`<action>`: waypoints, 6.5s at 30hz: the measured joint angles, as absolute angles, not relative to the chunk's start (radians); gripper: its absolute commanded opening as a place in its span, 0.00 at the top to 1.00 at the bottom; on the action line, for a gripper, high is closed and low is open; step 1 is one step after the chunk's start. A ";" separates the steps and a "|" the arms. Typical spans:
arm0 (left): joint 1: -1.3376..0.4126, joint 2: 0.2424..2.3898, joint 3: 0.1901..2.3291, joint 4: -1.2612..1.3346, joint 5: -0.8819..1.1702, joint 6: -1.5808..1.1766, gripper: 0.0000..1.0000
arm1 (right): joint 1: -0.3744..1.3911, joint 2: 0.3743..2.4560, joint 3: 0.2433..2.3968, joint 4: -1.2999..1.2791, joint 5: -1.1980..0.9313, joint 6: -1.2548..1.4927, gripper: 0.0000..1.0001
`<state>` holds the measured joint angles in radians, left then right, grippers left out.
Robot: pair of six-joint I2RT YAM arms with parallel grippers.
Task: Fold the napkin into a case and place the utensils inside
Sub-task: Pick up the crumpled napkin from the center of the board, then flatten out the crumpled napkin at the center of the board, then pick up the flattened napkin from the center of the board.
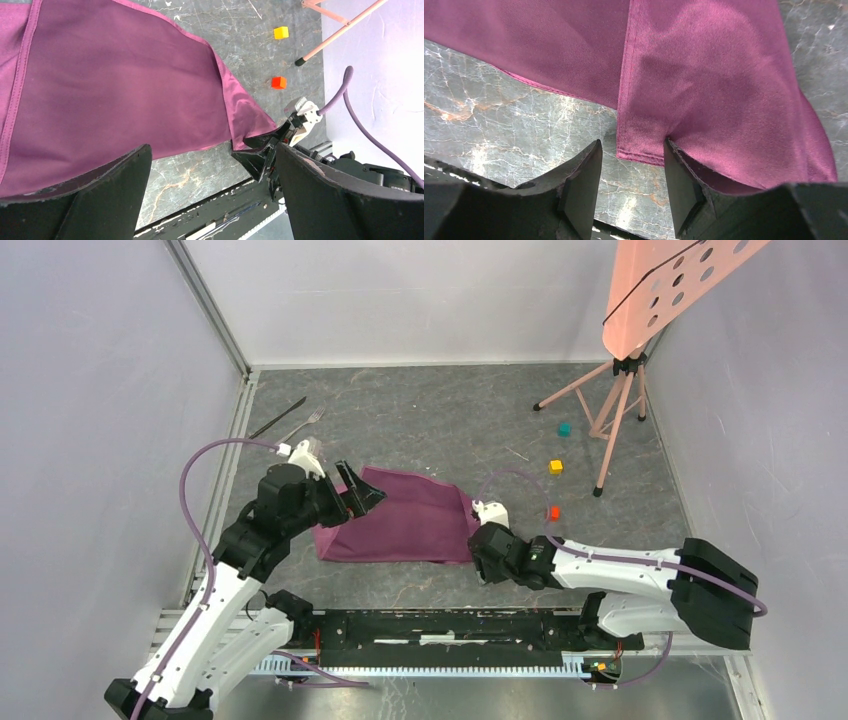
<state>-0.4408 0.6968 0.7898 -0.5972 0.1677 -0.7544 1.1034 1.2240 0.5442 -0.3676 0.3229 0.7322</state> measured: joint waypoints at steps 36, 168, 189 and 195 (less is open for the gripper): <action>-0.374 1.727 1.365 -0.820 -0.188 -0.503 0.35 | 1.109 1.000 0.361 -0.139 0.435 0.442 1.00; -0.271 1.275 0.616 -0.429 0.227 -0.657 0.00 | 0.488 1.702 0.986 -0.173 0.125 0.163 0.03; -0.271 0.980 0.697 -0.456 0.273 -0.730 0.00 | 0.520 1.720 1.071 -0.360 0.273 0.144 0.02; -0.271 0.909 0.741 -0.487 0.274 -0.690 0.00 | 0.729 1.488 1.061 -0.537 0.335 0.244 0.02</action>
